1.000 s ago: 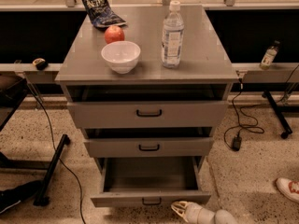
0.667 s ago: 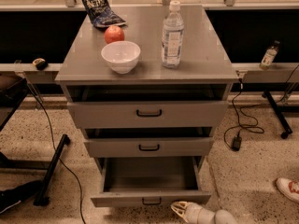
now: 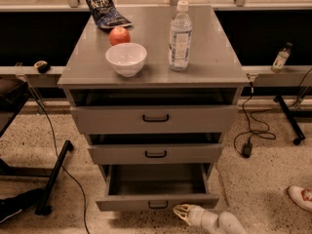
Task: Close bottom drawer
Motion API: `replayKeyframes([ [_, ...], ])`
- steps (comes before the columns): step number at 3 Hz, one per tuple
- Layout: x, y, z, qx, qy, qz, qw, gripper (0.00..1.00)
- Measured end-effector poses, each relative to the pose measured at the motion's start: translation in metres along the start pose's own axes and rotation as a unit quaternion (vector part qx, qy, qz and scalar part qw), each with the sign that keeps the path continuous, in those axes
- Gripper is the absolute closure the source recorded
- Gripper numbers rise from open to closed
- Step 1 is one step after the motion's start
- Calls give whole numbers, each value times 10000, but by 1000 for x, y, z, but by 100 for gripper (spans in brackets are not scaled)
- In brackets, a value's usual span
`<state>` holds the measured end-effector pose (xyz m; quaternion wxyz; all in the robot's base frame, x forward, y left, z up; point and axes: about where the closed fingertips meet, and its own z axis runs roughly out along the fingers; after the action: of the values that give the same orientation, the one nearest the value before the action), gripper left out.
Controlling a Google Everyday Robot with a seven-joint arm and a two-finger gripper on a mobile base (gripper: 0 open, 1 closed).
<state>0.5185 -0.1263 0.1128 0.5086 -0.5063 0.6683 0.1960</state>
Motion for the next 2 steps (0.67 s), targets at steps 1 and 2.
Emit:
replayKeyframes([
  [1,2,-19,23,189,-125,61,9997,100],
  [2,6,-46,53,424,-223,97,9988,100],
])
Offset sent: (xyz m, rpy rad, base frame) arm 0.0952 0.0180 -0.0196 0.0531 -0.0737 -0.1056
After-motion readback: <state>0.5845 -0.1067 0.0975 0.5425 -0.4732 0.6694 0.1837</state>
